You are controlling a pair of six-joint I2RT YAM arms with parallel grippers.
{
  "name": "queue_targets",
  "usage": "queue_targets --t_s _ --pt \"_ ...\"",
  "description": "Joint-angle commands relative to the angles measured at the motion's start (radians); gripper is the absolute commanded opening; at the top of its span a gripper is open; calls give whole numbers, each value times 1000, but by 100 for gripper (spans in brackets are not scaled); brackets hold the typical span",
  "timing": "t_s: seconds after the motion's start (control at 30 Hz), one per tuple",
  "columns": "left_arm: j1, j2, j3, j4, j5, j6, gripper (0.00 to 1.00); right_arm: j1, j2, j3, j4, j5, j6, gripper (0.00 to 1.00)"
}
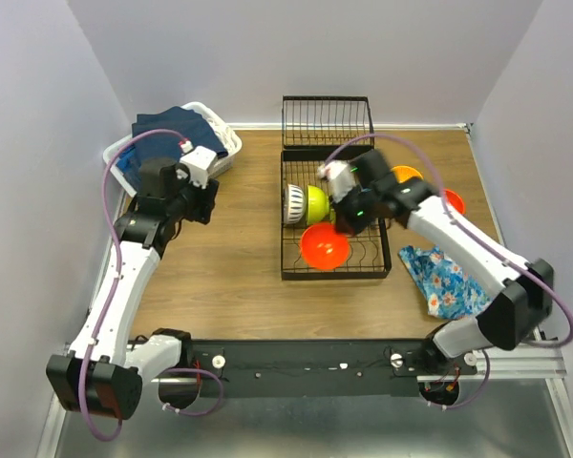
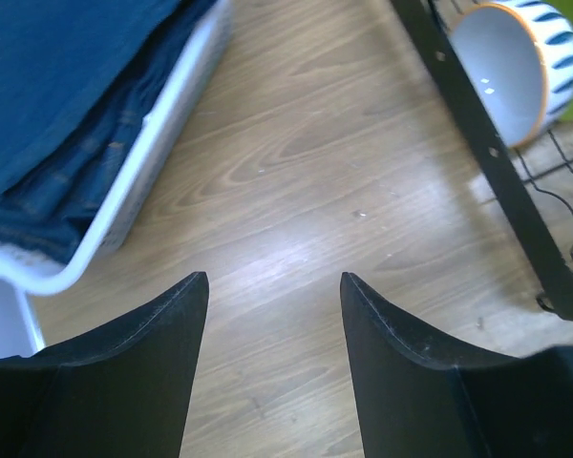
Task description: Load the bowls into the dish rack
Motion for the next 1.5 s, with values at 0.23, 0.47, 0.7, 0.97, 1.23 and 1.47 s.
queue_targets --t_s 0.23,0.47,0.7,0.97,1.23,1.47 --pt "122 -126 -26 -68 -9 54 67 464 255 153 -3 103 -294 1" --pt "214 -175 -14 -72 -12 60 67 543 410 236 -22 75 -399 1" --pt "274 -217 -32 -100 87 9 67 548 525 337 6 17 -404 1" --pt "285 -293 -86 -121 225 46 67 566 622 428 12 -49 -387 1" --pt "286 -323 -74 -147 225 83 67 566 688 477 12 -80 -377 19" --pt "289 -327 -63 -169 261 106 67 568 654 460 15 -54 -352 40"
